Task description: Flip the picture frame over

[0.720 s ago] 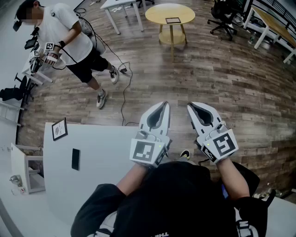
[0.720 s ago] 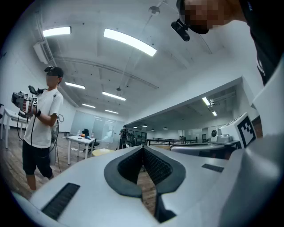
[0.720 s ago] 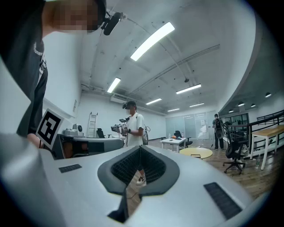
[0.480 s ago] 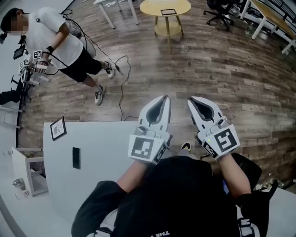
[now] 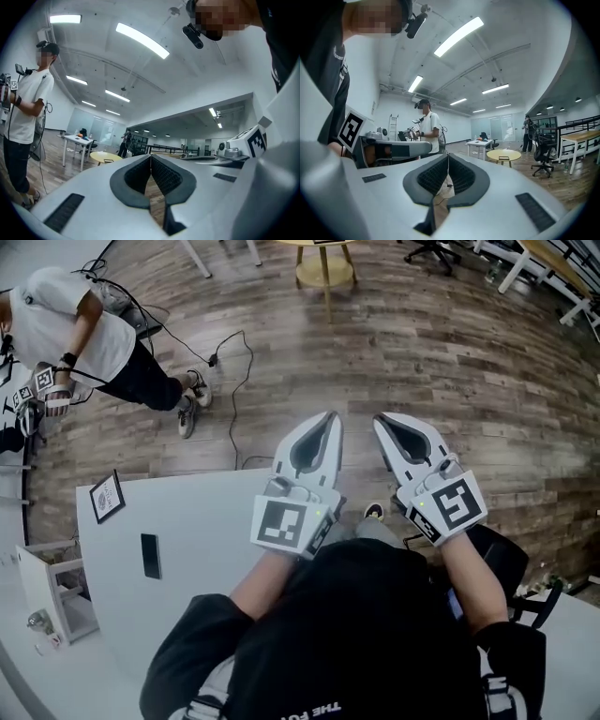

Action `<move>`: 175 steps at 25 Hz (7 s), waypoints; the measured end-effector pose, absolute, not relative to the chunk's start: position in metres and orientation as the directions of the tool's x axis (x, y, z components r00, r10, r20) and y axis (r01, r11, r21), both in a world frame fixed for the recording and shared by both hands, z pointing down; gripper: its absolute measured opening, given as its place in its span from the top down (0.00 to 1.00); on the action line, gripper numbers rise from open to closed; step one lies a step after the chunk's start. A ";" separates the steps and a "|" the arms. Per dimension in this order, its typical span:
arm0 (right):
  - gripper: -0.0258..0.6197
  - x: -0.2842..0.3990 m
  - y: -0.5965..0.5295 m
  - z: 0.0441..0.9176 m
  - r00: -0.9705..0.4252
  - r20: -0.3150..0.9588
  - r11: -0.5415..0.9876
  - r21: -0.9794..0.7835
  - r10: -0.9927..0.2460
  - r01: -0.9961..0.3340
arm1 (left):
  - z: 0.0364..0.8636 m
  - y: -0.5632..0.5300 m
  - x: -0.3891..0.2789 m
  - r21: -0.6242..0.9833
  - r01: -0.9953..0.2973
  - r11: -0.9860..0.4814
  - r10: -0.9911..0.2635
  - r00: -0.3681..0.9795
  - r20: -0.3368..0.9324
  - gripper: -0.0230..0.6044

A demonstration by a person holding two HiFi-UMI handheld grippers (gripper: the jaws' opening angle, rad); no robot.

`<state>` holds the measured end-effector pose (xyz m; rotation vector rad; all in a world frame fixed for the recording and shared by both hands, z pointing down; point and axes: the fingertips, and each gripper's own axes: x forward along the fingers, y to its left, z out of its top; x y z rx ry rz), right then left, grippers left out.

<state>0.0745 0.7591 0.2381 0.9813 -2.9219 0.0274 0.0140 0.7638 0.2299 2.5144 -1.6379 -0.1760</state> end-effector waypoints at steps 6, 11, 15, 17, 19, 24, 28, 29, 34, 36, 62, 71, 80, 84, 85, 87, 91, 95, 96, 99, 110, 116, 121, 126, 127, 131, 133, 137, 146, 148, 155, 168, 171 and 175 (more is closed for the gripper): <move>0.93 0.070 0.752 0.234 -0.798 0.051 0.799 0.020 -0.601 -0.601 | 0.231 0.754 0.016 0.175 -0.894 -0.413 -0.909 0.417 -0.014 0.93; 0.93 0.078 0.728 0.239 -0.807 0.039 0.807 0.007 -0.590 -0.590 | 0.231 0.731 0.020 0.159 -0.908 -0.389 -0.919 0.395 0.008 0.93; 0.93 0.092 0.697 0.247 -0.815 0.043 0.815 -0.026 -0.578 -0.579 | 0.234 0.705 0.036 0.142 -0.908 -0.393 -0.917 0.398 0.007 0.93; 0.93 0.096 0.674 0.244 -0.821 0.031 0.821 -0.027 -0.569 -0.570 | 0.229 0.683 0.041 0.127 -0.914 -0.386 -0.921 0.389 0.001 0.93; 0.93 0.103 0.651 0.239 -0.827 0.013 0.827 -0.024 -0.562 -0.562 | 0.225 0.658 0.050 0.111 -0.918 -0.382 -0.923 0.385 0.009 0.93; 0.93 0.133 0.601 0.243 -0.835 0.002 0.834 -0.038 -0.551 -0.550 | 0.231 0.608 0.087 0.072 -0.910 -0.408 -0.911 0.411 0.028 0.93; 0.93 0.158 0.568 0.250 -0.829 -0.002 0.828 -0.061 -0.559 -0.557 | 0.236 0.579 0.110 0.070 -0.910 -0.409 -0.910 0.413 0.045 0.93; 0.93 0.162 0.562 0.251 -0.829 -0.002 0.827 -0.069 -0.559 -0.557 | 0.238 0.574 0.112 0.070 -0.912 -0.404 -0.911 0.408 0.054 0.93; 0.93 0.167 0.538 0.256 -0.831 0.004 0.828 -0.085 -0.556 -0.554 | 0.245 0.550 0.115 0.086 -0.917 -0.391 -0.915 0.397 0.076 0.93; 0.93 0.163 0.529 0.258 -0.836 0.005 0.832 -0.091 -0.549 -0.547 | 0.248 0.540 0.112 0.087 -0.916 -0.392 -0.914 0.398 0.079 0.93; 0.93 0.012 0.412 0.268 -0.842 0.122 0.847 -0.027 -0.525 -0.531 | 0.254 0.419 -0.032 0.189 -0.898 -0.398 -0.910 0.413 0.046 0.93; 0.93 0.025 0.359 0.261 -0.838 0.092 0.840 -0.025 -0.538 -0.542 | 0.247 0.364 -0.028 0.174 -0.909 -0.378 -0.918 0.392 0.054 0.93; 0.93 0.083 0.283 0.259 -0.815 0.051 0.814 -0.044 -0.578 -0.580 | 0.245 0.290 0.029 0.138 -0.892 -0.431 -0.896 0.441 0.054 0.93; 0.93 0.114 0.256 0.259 -0.811 0.026 0.809 -0.046 -0.585 -0.585 | 0.250 0.264 0.055 0.105 -0.894 -0.436 -0.893 0.444 0.070 0.93; 0.93 0.122 0.251 0.262 -0.811 0.026 0.810 -0.048 -0.584 -0.585 | 0.252 0.258 0.062 0.100 -0.894 -0.436 -0.893 0.444 0.076 0.93; 0.93 0.136 0.241 0.267 -0.811 0.032 0.809 -0.047 -0.585 -0.586 | 0.257 0.247 0.073 0.099 -0.894 -0.437 -0.891 0.445 0.086 0.93; 0.93 0.156 0.222 0.274 -0.792 0.030 0.788 -0.078 -0.610 -0.611 | 0.263 0.230 0.085 0.091 -0.890 -0.446 -0.884 0.454 0.108 0.93; 0.93 0.160 0.202 0.274 -0.778 0.031 0.773 -0.090 -0.628 -0.627 | 0.263 0.212 0.088 0.089 -0.884 -0.460 -0.876 0.468 0.118 0.93; 0.93 0.159 0.196 0.274 -0.776 0.032 0.772 -0.091 -0.629 -0.629 | 0.263 0.206 0.088 0.090 -0.883 -0.461 -0.875 0.469 0.118 0.93; 0.93 0.152 0.176 0.275 -0.771 0.036 0.767 -0.083 -0.636 -0.637 | 0.264 0.187 0.082 0.090 -0.879 -0.469 -0.872 0.477 0.113 0.93; 0.93 0.070 0.090 0.271 -0.769 0.065 0.766 -0.070 -0.636 -0.639 | 0.260 0.100 -0.001 0.117 -0.883 -0.454 -0.880 0.465 0.097 0.93; 0.93 0.010 0.067 0.280 -0.793 0.085 0.793 -0.046 -0.603 -0.608 | 0.270 0.079 -0.052 0.152 -0.888 -0.433 -0.893 0.446 0.064 0.93; 0.93 -0.029 0.050 0.286 -0.810 0.126 0.815 -0.024 -0.572 -0.579 | 0.268 0.057 -0.084 0.130 -0.893 -0.430 -0.897 0.439 0.047 0.93; 0.93 -0.039 0.030 0.289 -0.799 0.129 0.802 -0.035 -0.587 -0.596 | 0.272 0.036 -0.102 0.139 -0.896 -0.421 -0.901 0.431 0.054 0.93; 0.93 -0.039 0.026 0.289 -0.797 0.129 0.800 -0.037 -0.590 -0.599 | 0.274 0.033 -0.101 0.142 -0.894 -0.424 -0.899 0.435 0.056 0.93; 0.93 -0.035 0.006 0.286 -0.796 0.118 0.798 -0.046 -0.594 -0.601 | 0.279 0.014 -0.093 0.146 -0.890 -0.431 -0.893 0.444 0.073 0.93; 0.93 -0.032 -0.005 0.287 -0.801 0.110 0.801 -0.054 -0.589 -0.596 | 0.280 0.003 -0.091 0.138 -0.896 -0.423 -0.897 0.435 0.076 0.93; 0.93 -0.023 -0.038 0.288 -0.808 0.095 0.806 -0.063 -0.582 -0.588 | 0.277 -0.029 -0.085 0.113 -0.906 -0.409 -0.904 0.419 0.083 0.93; 0.93 0.021 -0.134 0.296 -0.813 0.072 0.804 -0.121 -0.578 -0.582 | 0.274 -0.119 -0.050 0.085 -0.921 -0.381 -0.915 0.388 0.111 0.93; 0.93 0.030 -0.149 0.298 -0.817 0.064 0.806 -0.132 -0.573 -0.576 | 0.275 -0.132 -0.045 0.072 -0.926 -0.370 -0.918 0.377 0.123 0.93; 0.93 0.040 -0.177 0.300 -0.875 0.023 0.863 -0.152 -0.483 -0.481 | 0.281 -0.164 -0.029 0.057 -0.941 -0.333 -0.931 0.337 0.138 0.93; 0.93 0.042 -0.213 0.320 -0.909 0.080 0.904 -0.097 -0.409 -0.416 | 0.287 -0.216 -0.018 0.062 -0.936 -0.346 -0.927 0.352 0.129 0.93; 0.93 0.037 -0.236 0.323 -0.903 0.111 0.904 -0.065 -0.415 -0.423 | 0.289 -0.240 -0.023 0.070 -0.930 -0.360 -0.922 0.366 0.128 0.93; 0.93 0.022 -0.272 0.331 -0.896 0.145 0.900 -0.060 -0.421 -0.432 | 0.296 -0.277 -0.038 0.089 -0.925 -0.368 -0.915 0.378 0.143 0.93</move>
